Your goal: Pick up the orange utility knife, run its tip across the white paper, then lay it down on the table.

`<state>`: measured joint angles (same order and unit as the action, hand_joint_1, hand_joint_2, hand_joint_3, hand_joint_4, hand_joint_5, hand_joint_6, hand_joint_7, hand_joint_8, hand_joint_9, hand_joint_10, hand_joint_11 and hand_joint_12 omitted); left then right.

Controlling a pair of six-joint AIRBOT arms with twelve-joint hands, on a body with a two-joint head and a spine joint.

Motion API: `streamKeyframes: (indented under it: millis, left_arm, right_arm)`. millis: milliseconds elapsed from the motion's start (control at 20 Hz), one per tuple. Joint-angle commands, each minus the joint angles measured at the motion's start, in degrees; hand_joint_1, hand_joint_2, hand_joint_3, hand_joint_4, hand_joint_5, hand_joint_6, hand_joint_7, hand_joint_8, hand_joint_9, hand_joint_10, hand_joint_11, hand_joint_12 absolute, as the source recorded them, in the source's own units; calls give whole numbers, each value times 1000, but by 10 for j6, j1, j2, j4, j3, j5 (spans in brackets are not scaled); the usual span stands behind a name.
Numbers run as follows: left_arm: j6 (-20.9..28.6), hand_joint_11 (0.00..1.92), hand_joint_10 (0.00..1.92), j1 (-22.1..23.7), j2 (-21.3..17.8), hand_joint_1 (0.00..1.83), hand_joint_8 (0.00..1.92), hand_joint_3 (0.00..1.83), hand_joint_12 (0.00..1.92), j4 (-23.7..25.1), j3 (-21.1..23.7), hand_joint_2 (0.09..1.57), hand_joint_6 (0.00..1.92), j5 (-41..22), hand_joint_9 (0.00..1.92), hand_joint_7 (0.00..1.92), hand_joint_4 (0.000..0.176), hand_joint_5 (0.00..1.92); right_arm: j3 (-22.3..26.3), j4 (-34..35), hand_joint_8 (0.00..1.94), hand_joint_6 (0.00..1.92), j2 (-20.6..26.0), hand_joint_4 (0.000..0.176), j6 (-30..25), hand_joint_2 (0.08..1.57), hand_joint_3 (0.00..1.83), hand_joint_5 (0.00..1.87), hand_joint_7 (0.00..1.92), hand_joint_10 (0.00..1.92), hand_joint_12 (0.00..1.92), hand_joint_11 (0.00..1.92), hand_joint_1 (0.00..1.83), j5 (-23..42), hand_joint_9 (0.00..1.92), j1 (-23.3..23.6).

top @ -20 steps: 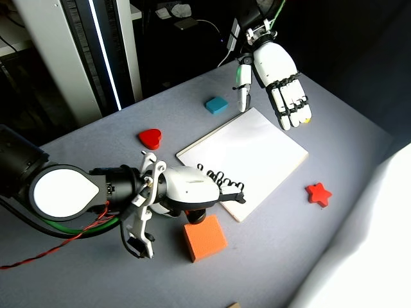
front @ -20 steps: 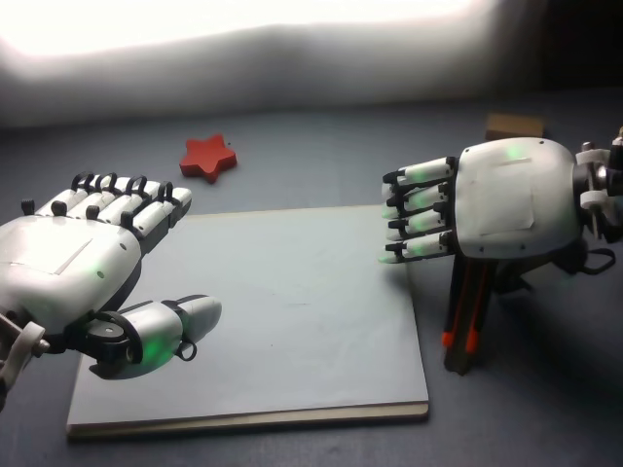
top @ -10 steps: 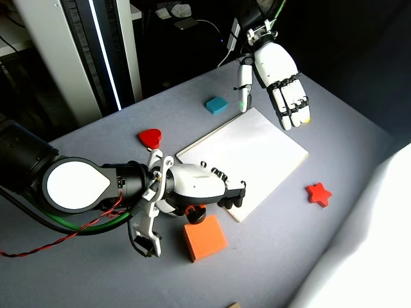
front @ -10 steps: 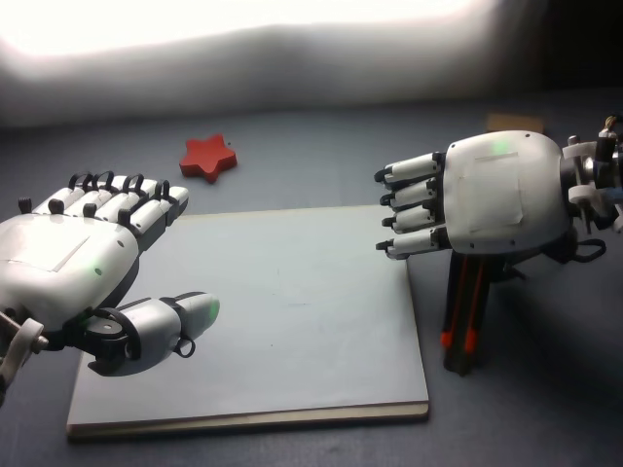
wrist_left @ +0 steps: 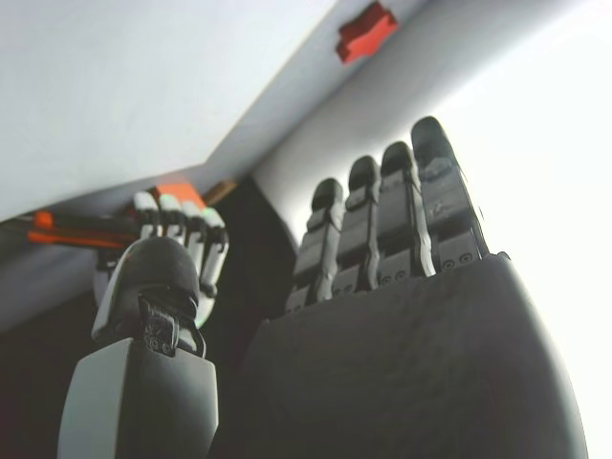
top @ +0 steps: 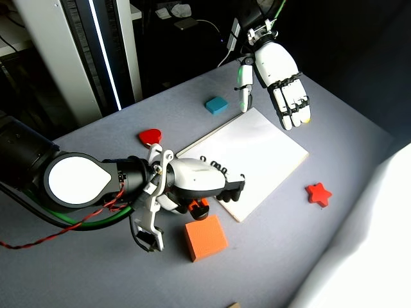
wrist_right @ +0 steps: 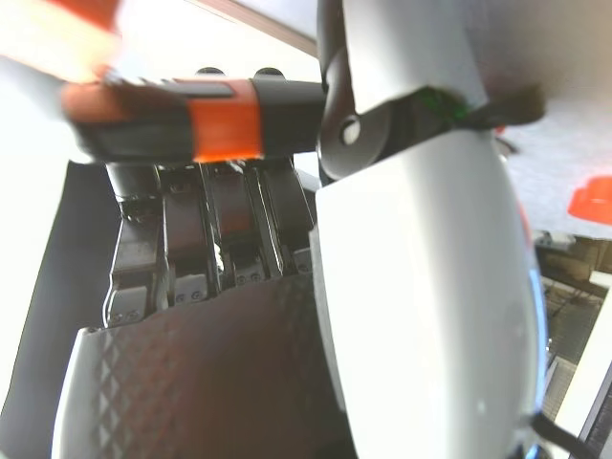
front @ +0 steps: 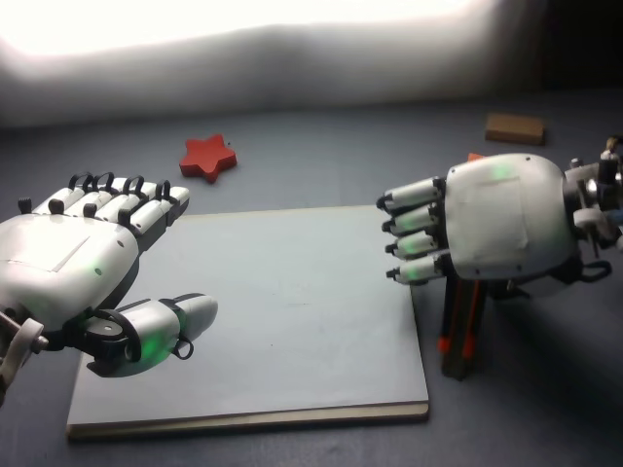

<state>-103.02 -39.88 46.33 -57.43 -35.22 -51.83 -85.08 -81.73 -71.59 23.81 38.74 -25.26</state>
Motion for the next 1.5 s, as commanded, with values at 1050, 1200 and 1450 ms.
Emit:
streamKeyframes:
  millis: [1050, 1200, 1450]
  left_arm:
    - [0, 0, 7, 5, 1, 122, 1, 0, 656, 30, -3, 1286, 1, -48, 129, 141, 36, 73]
    - [0, 0, 2, 5, 1, 120, 2, 0, 709, 30, -3, 1287, 5, -48, 126, 142, 38, 87]
    - [0, 0, 9, 5, 1, 123, 4, 1, 716, 29, -3, 1287, 2, -48, 135, 151, 37, 105]
  right_arm:
    - [10, 33, 1939, 1674, 15, 0, 9, 922, 0, 777, 793, 1921, 1921, 639, 1066, 16, 801, -11]
    - [13, 33, 1941, 1905, 15, 0, 9, 913, 0, 771, 1030, 1921, 1921, 1173, 1029, 17, 1134, -11]
    - [15, 33, 1941, 1856, 16, 0, 9, 935, 6, 854, 1246, 1921, 1921, 1543, 1120, 17, 1413, -12]
